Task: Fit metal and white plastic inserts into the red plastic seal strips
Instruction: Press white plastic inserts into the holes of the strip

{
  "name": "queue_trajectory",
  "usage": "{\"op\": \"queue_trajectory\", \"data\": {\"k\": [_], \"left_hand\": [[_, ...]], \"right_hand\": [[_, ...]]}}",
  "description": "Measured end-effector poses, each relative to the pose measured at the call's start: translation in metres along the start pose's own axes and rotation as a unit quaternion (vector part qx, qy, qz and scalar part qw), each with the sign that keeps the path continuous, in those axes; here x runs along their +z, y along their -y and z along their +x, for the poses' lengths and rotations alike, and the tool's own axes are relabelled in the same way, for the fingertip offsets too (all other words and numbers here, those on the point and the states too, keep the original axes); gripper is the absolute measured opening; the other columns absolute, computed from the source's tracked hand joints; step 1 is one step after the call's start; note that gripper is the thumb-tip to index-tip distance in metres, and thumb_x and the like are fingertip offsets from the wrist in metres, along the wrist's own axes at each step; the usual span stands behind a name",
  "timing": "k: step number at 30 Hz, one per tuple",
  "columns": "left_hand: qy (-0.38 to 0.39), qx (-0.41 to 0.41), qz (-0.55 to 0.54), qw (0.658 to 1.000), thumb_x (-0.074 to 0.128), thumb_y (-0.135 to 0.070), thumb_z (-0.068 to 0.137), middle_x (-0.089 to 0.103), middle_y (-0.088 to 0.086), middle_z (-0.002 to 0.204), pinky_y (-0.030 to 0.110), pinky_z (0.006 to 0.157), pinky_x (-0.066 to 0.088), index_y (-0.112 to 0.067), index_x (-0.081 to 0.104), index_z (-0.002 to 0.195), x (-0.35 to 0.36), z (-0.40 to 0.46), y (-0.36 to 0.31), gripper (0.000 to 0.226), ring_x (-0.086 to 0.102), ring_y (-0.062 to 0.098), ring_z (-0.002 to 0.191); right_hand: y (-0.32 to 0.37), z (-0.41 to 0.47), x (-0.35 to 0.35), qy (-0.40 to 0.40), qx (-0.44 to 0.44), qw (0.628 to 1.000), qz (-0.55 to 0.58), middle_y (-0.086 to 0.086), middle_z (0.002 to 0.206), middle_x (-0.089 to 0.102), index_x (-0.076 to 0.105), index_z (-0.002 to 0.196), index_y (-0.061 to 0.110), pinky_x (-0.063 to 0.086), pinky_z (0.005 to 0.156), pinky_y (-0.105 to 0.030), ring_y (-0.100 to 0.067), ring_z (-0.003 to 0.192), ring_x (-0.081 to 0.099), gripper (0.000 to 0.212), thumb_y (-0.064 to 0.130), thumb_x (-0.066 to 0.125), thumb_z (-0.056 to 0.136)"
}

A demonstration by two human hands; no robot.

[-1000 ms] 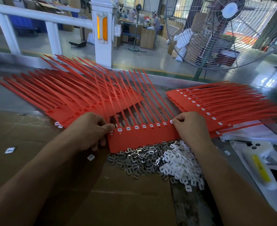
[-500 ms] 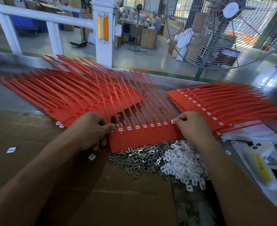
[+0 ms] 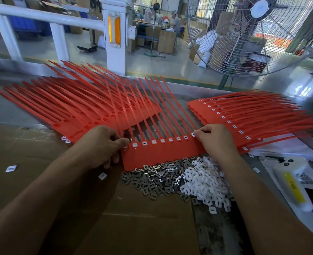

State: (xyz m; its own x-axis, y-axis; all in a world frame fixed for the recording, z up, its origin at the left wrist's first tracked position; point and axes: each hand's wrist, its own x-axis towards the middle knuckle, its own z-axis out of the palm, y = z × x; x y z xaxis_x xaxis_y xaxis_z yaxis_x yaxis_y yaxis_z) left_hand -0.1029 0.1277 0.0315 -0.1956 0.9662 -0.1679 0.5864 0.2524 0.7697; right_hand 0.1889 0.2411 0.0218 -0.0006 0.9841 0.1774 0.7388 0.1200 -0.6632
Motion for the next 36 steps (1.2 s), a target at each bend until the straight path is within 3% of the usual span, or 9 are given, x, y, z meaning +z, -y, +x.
{"op": "queue_trajectory", "data": {"k": [13,22,29,36], "left_hand": [[0.004,-0.003,-0.004,1.0,0.062,-0.04,0.098,0.07,0.002,0.06,0.021,0.038,0.04,-0.017,0.069,0.088,0.0,-0.001,-0.001,0.026,0.055,0.011,0.04],[-0.002,0.004,0.0,1.0,0.063,-0.038,0.098,0.07,0.004,0.06,0.02,0.037,0.039,-0.015,0.068,0.086,0.0,0.0,0.0,0.027,0.055,0.013,0.039],[-0.001,0.006,0.001,1.0,0.064,-0.038,0.098,0.07,0.004,0.059,0.02,0.036,0.038,-0.016,0.068,0.084,0.001,0.005,0.005,0.026,0.056,0.013,0.038],[-0.008,0.005,0.003,1.0,0.063,-0.039,0.098,0.071,0.003,0.06,0.022,0.036,0.039,-0.017,0.068,0.086,0.002,0.004,0.005,0.025,0.056,0.013,0.038]], "right_hand": [[0.004,0.0,-0.001,0.024,0.006,0.999,-0.025,0.006,0.08,0.071,0.076,0.088,0.019,0.043,0.061,-0.025,-0.01,0.075,0.065,0.017,0.033,0.07,0.096],[0.009,-0.007,0.0,-0.014,-0.032,0.999,-0.037,0.006,0.088,0.074,0.077,0.087,0.023,0.053,0.079,-0.033,-0.014,0.086,0.068,0.006,0.02,0.074,0.092],[0.019,-0.02,-0.007,0.019,-0.102,0.976,-0.192,-0.004,0.114,0.073,0.08,0.11,0.021,0.056,0.089,-0.041,-0.026,0.101,0.068,0.03,0.009,0.057,0.094],[0.023,-0.022,-0.006,0.032,-0.119,0.948,-0.294,-0.007,0.111,0.061,0.076,0.114,0.022,0.048,0.08,-0.039,-0.031,0.104,0.062,0.033,0.007,0.052,0.097]]}}
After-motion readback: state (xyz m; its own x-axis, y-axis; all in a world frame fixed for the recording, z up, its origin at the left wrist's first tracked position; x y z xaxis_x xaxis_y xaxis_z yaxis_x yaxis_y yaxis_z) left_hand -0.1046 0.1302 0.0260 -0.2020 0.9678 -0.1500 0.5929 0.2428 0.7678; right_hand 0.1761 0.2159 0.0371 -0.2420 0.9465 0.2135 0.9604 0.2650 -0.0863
